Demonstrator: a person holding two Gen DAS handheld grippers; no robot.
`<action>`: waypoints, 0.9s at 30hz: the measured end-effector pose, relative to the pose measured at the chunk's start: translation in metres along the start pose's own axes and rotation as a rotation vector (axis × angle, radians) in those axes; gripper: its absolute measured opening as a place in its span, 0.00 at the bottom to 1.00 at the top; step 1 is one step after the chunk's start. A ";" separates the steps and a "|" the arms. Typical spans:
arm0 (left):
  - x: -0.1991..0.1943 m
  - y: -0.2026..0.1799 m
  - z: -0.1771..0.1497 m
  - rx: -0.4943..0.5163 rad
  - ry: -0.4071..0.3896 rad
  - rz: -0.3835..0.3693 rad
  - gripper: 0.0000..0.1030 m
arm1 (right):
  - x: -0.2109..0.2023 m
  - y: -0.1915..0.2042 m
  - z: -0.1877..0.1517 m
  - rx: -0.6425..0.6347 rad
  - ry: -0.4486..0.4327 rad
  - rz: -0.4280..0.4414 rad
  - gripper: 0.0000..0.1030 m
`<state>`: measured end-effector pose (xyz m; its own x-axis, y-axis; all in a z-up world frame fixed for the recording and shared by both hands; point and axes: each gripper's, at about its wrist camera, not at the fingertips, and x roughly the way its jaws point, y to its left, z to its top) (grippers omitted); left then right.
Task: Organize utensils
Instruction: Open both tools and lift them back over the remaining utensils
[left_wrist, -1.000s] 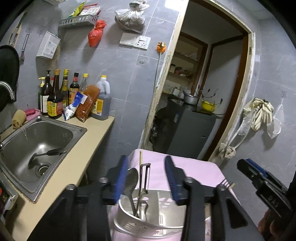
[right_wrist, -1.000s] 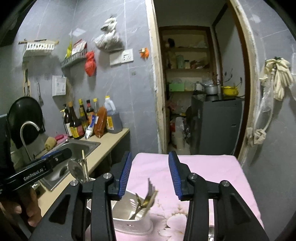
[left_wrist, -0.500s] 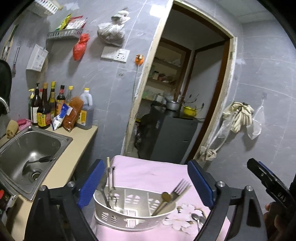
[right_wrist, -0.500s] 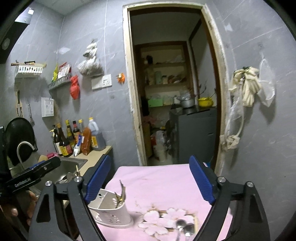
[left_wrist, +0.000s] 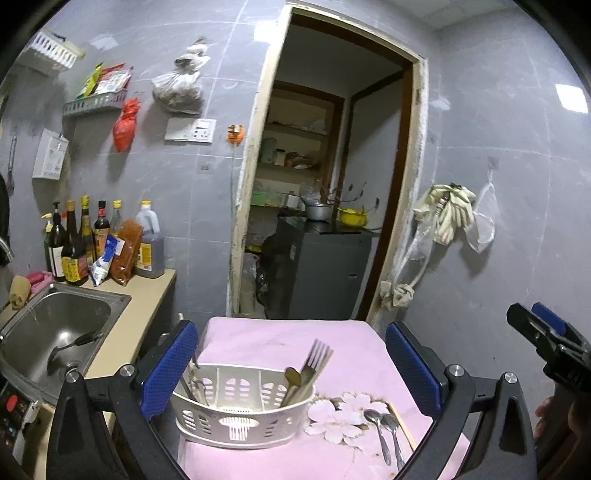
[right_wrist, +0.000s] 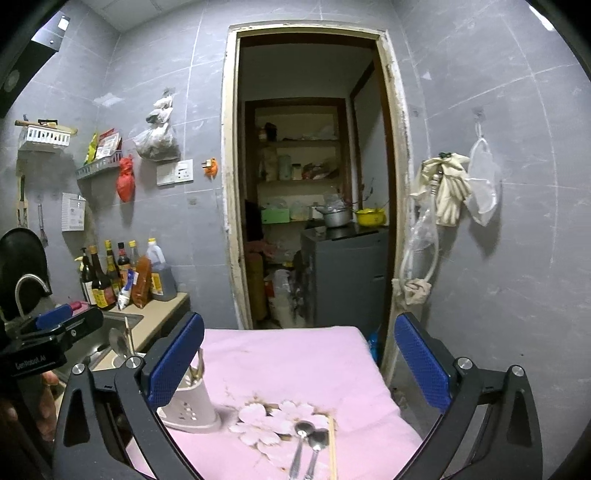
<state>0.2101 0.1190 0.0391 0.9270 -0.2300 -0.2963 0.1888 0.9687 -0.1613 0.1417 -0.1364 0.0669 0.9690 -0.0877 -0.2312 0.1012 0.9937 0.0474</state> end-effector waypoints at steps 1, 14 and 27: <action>0.000 -0.003 -0.002 0.006 0.003 -0.005 0.99 | -0.002 -0.003 -0.002 0.003 0.005 -0.008 0.98; 0.005 -0.042 -0.026 0.055 0.071 -0.083 0.99 | -0.009 -0.039 -0.029 0.030 0.076 -0.075 0.98; 0.038 -0.069 -0.052 0.019 0.113 -0.056 0.99 | 0.027 -0.078 -0.058 0.020 0.195 -0.070 0.98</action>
<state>0.2158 0.0383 -0.0102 0.8724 -0.2917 -0.3922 0.2461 0.9554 -0.1631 0.1465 -0.2123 0.0004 0.8977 -0.1395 -0.4179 0.1732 0.9839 0.0437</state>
